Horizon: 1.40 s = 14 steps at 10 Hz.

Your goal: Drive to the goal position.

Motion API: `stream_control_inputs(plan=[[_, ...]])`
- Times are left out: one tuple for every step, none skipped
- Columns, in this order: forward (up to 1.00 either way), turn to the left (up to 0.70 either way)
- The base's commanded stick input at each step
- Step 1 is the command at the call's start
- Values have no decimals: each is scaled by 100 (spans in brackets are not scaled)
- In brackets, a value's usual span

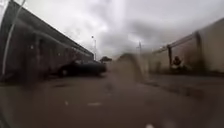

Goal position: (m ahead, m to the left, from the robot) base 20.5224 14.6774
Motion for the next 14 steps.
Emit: stream_control_inputs(plan=[[50,2],[50,2],[50,2],[50,2],[50,2],[50,-9],[50,-37],[50,-48],[50,-48],[50,-48],[50,-48],[50,-48],[50,-42],[50,-13]])
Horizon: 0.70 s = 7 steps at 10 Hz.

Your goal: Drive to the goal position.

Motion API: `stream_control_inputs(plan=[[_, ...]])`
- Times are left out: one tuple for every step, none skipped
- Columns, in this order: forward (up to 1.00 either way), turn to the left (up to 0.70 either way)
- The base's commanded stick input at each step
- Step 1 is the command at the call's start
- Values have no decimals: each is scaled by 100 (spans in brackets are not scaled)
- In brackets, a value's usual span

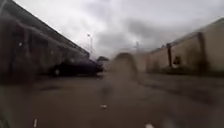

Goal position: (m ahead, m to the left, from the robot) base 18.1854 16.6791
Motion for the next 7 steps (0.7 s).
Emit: stream_control_inputs(plan=[[50,2],[50,2],[30,1],[3,0],[0,0],[0,0],[30,1]])
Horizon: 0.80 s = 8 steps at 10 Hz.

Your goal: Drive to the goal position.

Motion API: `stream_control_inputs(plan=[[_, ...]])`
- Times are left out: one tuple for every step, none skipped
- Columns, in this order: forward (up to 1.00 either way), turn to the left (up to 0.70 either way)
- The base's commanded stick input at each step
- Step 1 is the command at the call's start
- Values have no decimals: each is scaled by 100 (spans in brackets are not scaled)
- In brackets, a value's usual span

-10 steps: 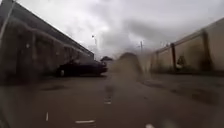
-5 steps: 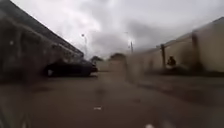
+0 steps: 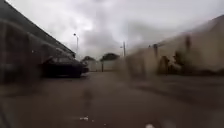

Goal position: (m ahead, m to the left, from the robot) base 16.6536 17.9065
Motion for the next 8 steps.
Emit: stream_control_inputs(plan=[[50,2],[50,2],[50,2],[50,2],[50,2],[50,2],[50,2],[50,2]])
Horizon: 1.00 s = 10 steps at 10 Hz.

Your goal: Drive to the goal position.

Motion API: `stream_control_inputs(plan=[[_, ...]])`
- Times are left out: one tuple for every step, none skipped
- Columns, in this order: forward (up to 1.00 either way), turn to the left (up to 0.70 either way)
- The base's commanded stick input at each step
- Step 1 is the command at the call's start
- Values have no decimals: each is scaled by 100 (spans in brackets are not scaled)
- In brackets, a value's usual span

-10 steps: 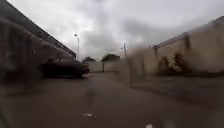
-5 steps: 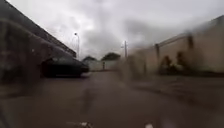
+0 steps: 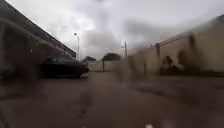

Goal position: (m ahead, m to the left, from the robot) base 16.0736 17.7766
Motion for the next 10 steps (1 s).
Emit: stream_control_inputs(plan=[[50,2],[50,2],[50,2],[50,2],[50,2],[50,2],[50,2],[50,2],[50,2],[50,2]])
